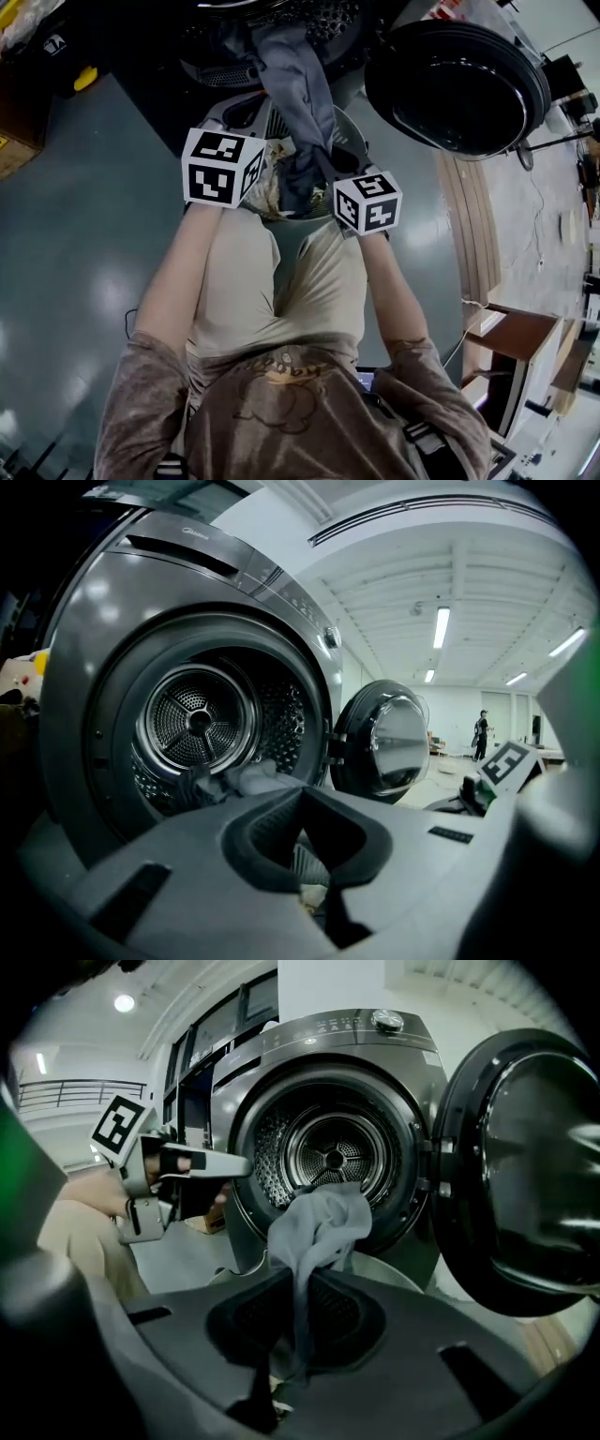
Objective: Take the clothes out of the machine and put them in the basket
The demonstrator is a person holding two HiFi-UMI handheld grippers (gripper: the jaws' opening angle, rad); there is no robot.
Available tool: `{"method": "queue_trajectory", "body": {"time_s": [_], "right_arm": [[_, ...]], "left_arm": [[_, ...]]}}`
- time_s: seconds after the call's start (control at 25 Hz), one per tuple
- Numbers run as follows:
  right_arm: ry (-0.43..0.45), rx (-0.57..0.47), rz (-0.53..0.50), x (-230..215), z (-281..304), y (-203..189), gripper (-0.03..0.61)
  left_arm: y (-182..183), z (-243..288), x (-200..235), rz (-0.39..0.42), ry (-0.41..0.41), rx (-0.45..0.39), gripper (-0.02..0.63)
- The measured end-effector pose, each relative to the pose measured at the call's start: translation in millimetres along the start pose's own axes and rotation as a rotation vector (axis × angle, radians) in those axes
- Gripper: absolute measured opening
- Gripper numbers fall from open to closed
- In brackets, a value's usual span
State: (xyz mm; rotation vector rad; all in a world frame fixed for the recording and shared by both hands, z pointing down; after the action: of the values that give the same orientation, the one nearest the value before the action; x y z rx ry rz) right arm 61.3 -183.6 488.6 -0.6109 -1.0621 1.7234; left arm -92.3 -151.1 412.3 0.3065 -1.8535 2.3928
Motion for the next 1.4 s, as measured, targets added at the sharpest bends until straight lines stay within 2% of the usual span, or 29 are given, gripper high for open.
{"method": "queue_trajectory", "body": {"time_s": [0.24, 0.36, 0.72, 0.92, 1.12, 1.4], "right_arm": [[0.056, 0.041, -0.007, 34, -22, -24, 0.037], [0.058, 0.049, 0.028, 37, -28, -35, 0.040], [0.011, 0.016, 0.077, 27, -29, -30, 0.132], [0.022, -0.018, 0.038, 17, -4, -5, 0.221], [0.031, -0.072, -0.018, -3, 52, 43, 0.330], [0.027, -0.071, -0.098, -30, 138, 107, 0.408]], "left_arm": [[0, 1, -3, 0.003, 0.001, -0.006, 0.008], [0, 2, -5, 0.006, -0.003, -0.008, 0.008], [0, 1, -7, -0.004, -0.010, -0.007, 0.008], [1, -5, -5, -0.018, -0.005, -0.019, 0.008], [3, -10, 1, -0.018, 0.002, -0.028, 0.008], [2, -16, 15, -0.015, 0.015, -0.021, 0.008]]}}
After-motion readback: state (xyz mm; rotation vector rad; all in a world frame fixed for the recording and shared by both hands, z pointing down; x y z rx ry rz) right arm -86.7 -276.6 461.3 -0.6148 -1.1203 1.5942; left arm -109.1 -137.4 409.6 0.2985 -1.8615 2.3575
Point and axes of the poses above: the fingertips, and each gripper's own axes: z forward along the fingers, x to its left, y out of its top, the point moved 4 cm from there along -z, backward along the fingers, and after that the axes turned 8 degrees about -z, right-handed, at the moved point
